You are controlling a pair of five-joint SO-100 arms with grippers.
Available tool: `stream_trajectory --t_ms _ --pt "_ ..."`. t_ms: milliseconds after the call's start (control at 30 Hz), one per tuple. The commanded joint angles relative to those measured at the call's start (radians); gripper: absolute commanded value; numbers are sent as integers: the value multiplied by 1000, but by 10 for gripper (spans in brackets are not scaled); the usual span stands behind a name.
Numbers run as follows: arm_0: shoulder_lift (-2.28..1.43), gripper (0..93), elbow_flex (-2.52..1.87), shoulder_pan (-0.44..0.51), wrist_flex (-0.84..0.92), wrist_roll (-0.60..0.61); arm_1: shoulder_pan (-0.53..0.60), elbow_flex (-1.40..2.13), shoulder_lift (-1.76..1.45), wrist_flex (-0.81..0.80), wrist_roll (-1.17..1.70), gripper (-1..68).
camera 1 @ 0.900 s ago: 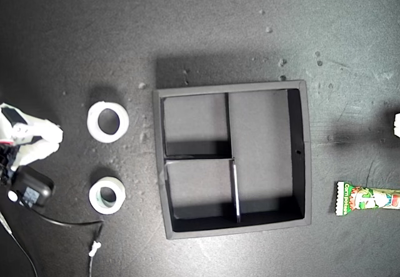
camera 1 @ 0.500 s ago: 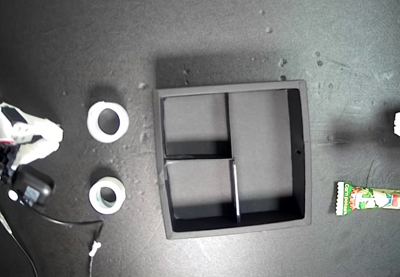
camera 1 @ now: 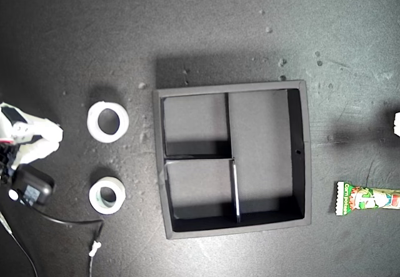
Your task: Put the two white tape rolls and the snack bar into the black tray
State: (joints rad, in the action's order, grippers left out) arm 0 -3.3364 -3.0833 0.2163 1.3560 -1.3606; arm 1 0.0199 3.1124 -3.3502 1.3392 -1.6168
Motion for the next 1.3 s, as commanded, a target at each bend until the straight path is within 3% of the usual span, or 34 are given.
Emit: stream_trajectory --t_ms 0,333,400,500,600,733,833,967,1100,1267 --pt "-48 2 -55 6 40 -6 5 12 0 2 499 0" --pt "-48 2 -55 15 40 -5 -6 12 0 -5 414 0" --pt "-48 2 -55 18 37 -92 -51 12 0 -6 344 0" --pt "-48 0 -55 20 14 -110 -63 12 0 -8 298 0" --pt "-48 0 -55 124 6 -236 5 12 0 -100 367 -1" --pt "-48 2 -38 146 -71 -60 103 12 0 -213 560 -2" --pt "-48 52 -14 153 -156 46 89 12 0 -253 612 -2" --pt "-48 122 140 138 -279 290 28 12 0 -301 146 -3" --pt "-48 152 324 23 -339 456 -35 12 0 -328 -261 -3" --pt "204 176 506 -80 -380 471 -72 12 0 -255 -618 -3"
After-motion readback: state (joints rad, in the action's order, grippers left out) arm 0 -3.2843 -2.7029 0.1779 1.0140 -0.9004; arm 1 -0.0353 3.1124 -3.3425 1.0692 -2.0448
